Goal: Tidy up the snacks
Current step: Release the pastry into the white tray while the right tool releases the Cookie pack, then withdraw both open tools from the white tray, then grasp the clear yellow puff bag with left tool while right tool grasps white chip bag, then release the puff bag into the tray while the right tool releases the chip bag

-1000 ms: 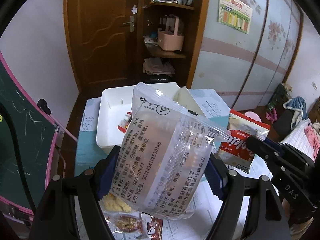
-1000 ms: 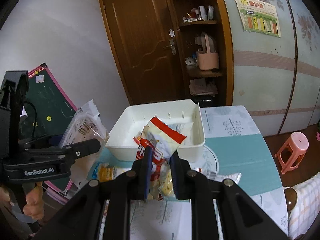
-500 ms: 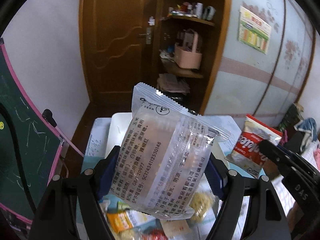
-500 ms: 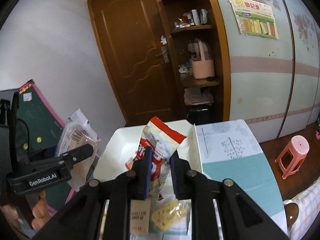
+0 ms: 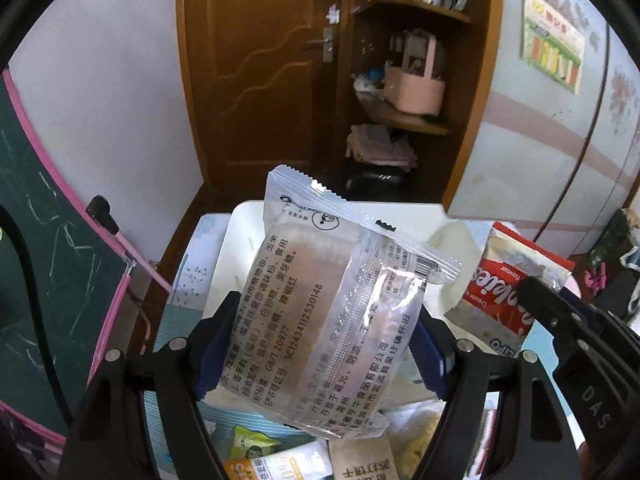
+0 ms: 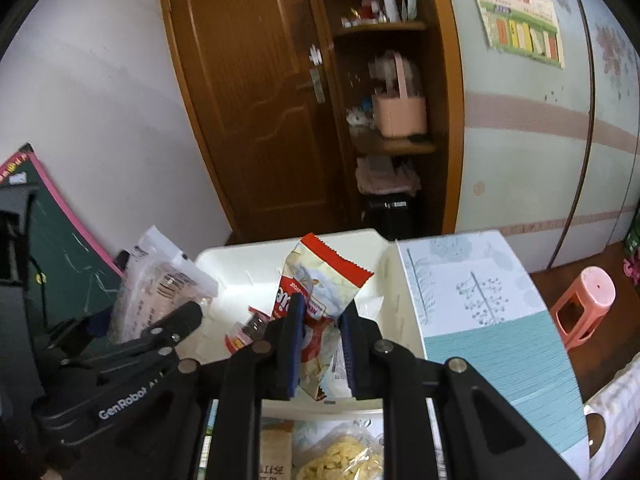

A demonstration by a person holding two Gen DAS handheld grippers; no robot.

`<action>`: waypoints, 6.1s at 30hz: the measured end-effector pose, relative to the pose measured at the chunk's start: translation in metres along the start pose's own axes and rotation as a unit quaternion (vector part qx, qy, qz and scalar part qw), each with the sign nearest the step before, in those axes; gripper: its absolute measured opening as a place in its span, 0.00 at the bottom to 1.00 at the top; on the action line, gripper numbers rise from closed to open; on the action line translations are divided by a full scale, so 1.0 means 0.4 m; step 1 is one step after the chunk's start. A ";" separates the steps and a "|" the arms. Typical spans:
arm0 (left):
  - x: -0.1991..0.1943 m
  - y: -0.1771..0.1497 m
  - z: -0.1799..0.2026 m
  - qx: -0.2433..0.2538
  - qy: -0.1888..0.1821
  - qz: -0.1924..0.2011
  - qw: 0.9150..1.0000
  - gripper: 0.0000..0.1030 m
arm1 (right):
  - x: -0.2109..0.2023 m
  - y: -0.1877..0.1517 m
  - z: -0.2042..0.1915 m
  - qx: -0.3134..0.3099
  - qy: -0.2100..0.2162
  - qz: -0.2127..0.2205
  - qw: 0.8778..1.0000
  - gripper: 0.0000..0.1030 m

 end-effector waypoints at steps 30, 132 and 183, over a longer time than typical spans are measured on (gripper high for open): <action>-0.167 -0.012 0.017 -0.033 -0.042 0.012 0.999 0.94 | -0.099 -0.034 0.013 -0.001 -0.016 -0.007 1.000 0.58; -0.119 -0.435 0.335 0.191 -0.074 -0.164 0.965 0.55 | -0.147 -0.402 0.243 0.008 0.023 -0.142 0.990 0.36; 0.038 0.172 0.021 0.130 0.048 -0.088 0.986 0.98 | 0.106 0.153 -0.008 -0.055 0.012 -0.123 0.991 0.45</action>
Point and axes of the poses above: each gripper's, at about its wrist camera, not at the fingertips, and x roughly the way its jaws point, z to its right, y to its top, the point moved 8 cm from there along x, roughly the way its jaws point, and after that the axes turned 2 degrees about -y, right-handed, at the moved point
